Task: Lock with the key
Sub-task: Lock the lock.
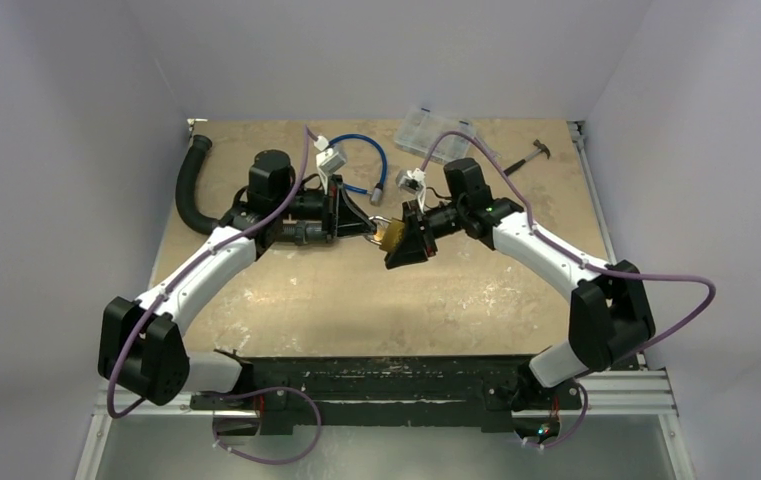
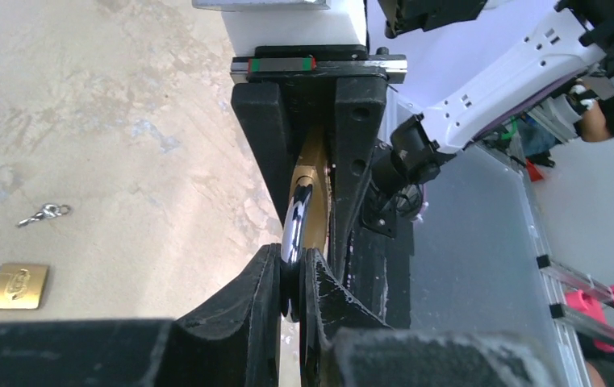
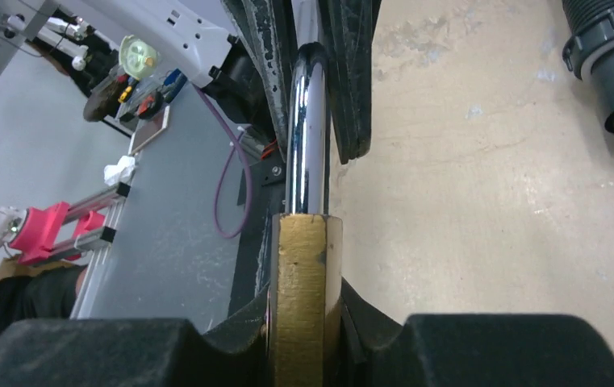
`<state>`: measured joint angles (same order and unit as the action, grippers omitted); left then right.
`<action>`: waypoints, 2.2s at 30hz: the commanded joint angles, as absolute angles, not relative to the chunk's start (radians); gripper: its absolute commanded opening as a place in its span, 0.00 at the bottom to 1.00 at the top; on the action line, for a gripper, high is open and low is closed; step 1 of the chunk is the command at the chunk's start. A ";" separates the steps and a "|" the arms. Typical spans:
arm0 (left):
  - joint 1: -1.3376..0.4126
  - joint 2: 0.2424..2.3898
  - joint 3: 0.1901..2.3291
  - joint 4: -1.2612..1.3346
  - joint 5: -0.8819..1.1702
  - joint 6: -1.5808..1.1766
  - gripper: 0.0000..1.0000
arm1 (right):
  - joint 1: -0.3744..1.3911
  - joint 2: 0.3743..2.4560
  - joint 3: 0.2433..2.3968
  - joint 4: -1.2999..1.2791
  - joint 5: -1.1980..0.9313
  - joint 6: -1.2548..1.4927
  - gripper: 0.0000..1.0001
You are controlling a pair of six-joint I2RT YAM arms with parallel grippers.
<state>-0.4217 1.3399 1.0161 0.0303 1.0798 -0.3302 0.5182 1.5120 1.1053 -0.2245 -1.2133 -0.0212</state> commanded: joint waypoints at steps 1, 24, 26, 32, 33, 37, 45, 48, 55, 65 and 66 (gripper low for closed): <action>-0.622 1.384 0.951 0.079 1.137 -0.354 0.00 | 0.666 1.489 1.315 0.166 -1.228 0.079 0.00; -0.356 1.255 1.069 0.026 1.026 -0.313 0.00 | 0.620 1.453 1.168 0.038 -1.162 -0.080 0.00; -0.356 1.266 1.073 0.016 0.979 -0.301 0.03 | 0.619 1.458 1.156 0.078 -1.142 -0.038 0.00; -0.357 1.293 1.099 -0.043 0.854 -0.274 0.33 | 0.620 1.450 1.112 0.168 -1.099 0.054 0.00; -0.357 1.293 1.102 -0.045 0.837 -0.269 0.35 | 0.620 1.448 1.106 0.177 -1.092 0.062 0.00; -0.357 1.299 1.108 -0.046 0.807 -0.265 0.39 | 0.620 1.438 1.077 0.233 -1.068 0.107 0.00; -0.357 1.302 1.105 -0.025 0.861 -0.282 0.00 | 0.616 1.444 1.039 0.322 -1.084 0.173 0.00; -0.356 1.295 1.114 -0.047 0.875 -0.265 0.00 | 0.594 1.456 1.039 0.316 -1.123 0.186 0.23; -0.350 1.280 1.155 -0.119 0.894 -0.195 0.00 | 0.514 1.409 0.996 0.280 -1.153 0.174 0.62; -0.348 1.303 1.186 -0.107 1.043 -0.196 0.00 | 0.431 1.367 0.999 0.053 -1.249 -0.029 0.61; -0.348 1.304 1.187 -0.107 1.056 -0.192 0.00 | 0.426 1.364 1.000 0.040 -1.261 -0.043 0.60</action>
<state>-0.3603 1.3102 1.1183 -0.1658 0.9600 -0.2131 0.4438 1.4002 0.9920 0.1223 -1.1706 0.0620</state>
